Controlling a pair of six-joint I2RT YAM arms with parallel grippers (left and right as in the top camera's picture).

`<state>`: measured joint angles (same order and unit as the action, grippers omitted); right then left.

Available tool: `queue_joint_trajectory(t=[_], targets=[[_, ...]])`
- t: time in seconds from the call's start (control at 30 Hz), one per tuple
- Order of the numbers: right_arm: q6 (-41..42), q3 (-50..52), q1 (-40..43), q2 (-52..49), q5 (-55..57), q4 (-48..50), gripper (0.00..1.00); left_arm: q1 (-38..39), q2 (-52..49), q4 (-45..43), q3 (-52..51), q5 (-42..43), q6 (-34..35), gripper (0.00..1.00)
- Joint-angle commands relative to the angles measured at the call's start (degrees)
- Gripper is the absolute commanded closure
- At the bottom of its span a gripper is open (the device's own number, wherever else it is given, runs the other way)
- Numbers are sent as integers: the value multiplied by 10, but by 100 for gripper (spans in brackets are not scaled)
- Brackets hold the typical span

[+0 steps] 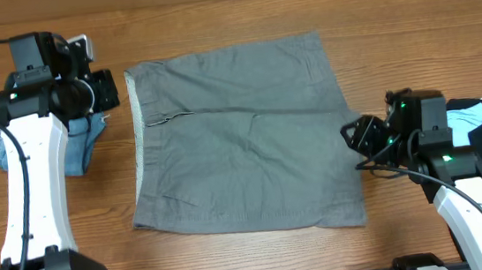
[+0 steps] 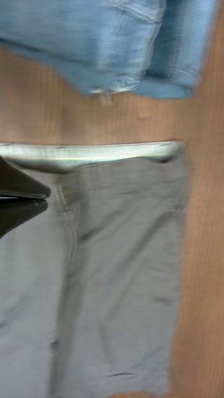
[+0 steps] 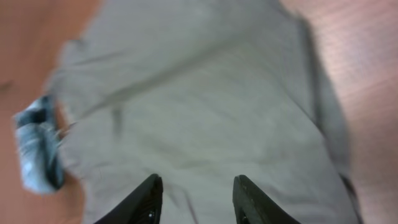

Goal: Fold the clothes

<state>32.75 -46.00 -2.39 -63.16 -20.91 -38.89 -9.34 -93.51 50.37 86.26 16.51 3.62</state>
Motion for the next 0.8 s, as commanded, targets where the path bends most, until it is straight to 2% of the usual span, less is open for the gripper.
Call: queue_joint_trajectory(t=[0.0, 0.1, 0.23, 0.4, 0.53, 0.63, 0.73, 0.77], targets=[[-17, -14, -1, 6, -84, 34, 61, 7, -84, -66, 5, 0, -33, 96], [-17, -14, -1, -1, -92, 36, 56, 27, -183, -147, 6, 15, -61, 96], [-10, -14, -1, -18, -92, 21, 55, 50, -273, -180, 6, 9, -95, 96], [-10, -13, -1, -47, -92, 21, 55, 59, -331, -219, 6, -6, -96, 96], [15, -13, -1, -75, -92, 22, 55, 62, -385, -283, 6, -66, -96, 96], [29, -13, -1, -89, -92, 26, 56, 60, -434, -348, 20, -99, -52, 96], [29, -13, -2, -90, -90, 27, 57, 60, -470, -355, 85, -87, -13, 96], [28, -13, -2, -90, -88, 26, 57, 60, -478, -348, 132, -56, -11, 96]])
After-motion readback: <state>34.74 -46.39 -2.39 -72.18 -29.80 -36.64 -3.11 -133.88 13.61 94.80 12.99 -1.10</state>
